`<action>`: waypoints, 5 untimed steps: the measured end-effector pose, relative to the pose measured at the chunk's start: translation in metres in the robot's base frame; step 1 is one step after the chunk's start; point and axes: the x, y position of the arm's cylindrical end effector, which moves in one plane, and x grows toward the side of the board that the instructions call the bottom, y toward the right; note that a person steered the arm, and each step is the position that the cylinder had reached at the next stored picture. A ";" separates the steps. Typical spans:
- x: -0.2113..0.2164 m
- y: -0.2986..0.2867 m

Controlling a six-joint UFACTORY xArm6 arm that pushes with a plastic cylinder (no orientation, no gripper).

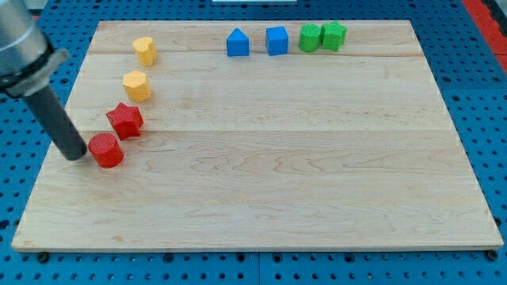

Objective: Adjust the red circle to the bottom of the red star

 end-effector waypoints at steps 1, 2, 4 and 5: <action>0.012 0.018; 0.016 0.012; -0.002 -0.037; -0.039 -0.035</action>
